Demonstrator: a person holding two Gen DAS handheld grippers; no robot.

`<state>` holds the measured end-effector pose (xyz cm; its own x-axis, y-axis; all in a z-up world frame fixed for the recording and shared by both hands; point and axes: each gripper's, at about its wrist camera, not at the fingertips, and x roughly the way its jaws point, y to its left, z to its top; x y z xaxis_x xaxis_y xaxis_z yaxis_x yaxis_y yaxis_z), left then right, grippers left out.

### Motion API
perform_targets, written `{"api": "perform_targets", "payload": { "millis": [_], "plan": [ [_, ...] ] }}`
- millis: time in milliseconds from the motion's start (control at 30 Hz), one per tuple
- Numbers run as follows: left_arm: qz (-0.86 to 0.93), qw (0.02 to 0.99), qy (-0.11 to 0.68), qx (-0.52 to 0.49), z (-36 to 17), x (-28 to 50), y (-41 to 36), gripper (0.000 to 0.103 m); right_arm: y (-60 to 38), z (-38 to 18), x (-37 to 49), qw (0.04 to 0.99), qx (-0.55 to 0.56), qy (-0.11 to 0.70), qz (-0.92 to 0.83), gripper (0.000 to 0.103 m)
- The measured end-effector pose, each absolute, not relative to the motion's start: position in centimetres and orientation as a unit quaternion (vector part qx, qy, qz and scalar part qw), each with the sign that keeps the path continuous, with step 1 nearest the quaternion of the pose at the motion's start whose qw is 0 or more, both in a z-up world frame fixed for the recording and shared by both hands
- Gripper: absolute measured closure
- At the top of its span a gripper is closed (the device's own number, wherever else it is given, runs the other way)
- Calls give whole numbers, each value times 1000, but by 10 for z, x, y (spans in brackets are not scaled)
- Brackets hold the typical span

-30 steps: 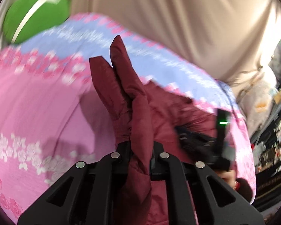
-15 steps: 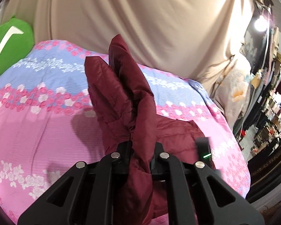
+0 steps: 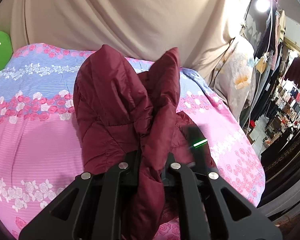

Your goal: Fold large clothes

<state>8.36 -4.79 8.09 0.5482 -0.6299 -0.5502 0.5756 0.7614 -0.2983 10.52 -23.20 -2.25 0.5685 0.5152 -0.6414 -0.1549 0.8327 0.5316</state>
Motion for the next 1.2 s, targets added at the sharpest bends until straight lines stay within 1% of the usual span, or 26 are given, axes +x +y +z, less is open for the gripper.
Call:
{"api": "perform_targets", "payload": {
  "millis": [100,167,200,233,300,433,467,567,633,733,867,933,967,1000,1033,1067,1100,1133,1167,1200],
  "plan": [
    [-343,880,327,-37,82,82,-51,94,-286,-5,82,889,218,385,116,82],
    [-349,877,329,-39,82,85,-54,94,-313,-11,83,886,238,389,79,82],
    [-351,876,330,-40,81,85,-56,94,-321,-22,91,878,245,406,69,84],
    [-353,874,330,-39,81,86,-59,94,-321,-31,98,873,245,416,69,86],
    [-356,873,331,-34,81,85,-66,94,-309,-45,116,869,230,432,79,86],
    [-363,870,333,-17,82,84,-89,94,-283,-54,129,874,191,437,99,88],
    [-369,868,334,-7,80,85,-102,94,-281,-56,130,874,190,436,101,89],
    [-383,855,350,10,70,90,-137,94,-296,-53,122,865,231,432,105,90],
    [-393,843,367,23,58,95,-166,94,-324,-42,99,867,262,415,92,90],
    [-399,830,388,43,39,100,-203,94,-364,-28,50,877,290,380,52,87],
    [-396,815,416,72,4,107,-245,94,-401,-27,-5,877,323,355,9,87],
    [-390,817,417,81,-7,107,-256,92,-407,-30,-28,878,329,348,0,87],
    [-387,818,415,91,-12,106,-262,91,-407,-30,-35,878,331,345,-2,86],
    [-389,818,413,97,-14,105,-265,86,-405,-30,-39,878,334,342,0,86],
    [-390,818,410,100,-17,104,-266,76,-398,-30,-37,878,337,338,2,85],
    [-396,817,408,99,-17,103,-267,70,-399,-29,-38,879,340,336,3,84],
    [-412,810,406,94,-15,100,-266,56,-399,-26,-40,880,340,332,3,83],
    [-422,805,406,90,-12,97,-264,47,-398,-22,-39,882,339,328,3,80],
    [-427,802,408,84,-5,93,-257,45,-398,-17,-42,884,340,320,4,78],
    [-436,800,406,74,3,88,-247,36,-393,-9,-29,886,340,315,4,76]
  ]
}}
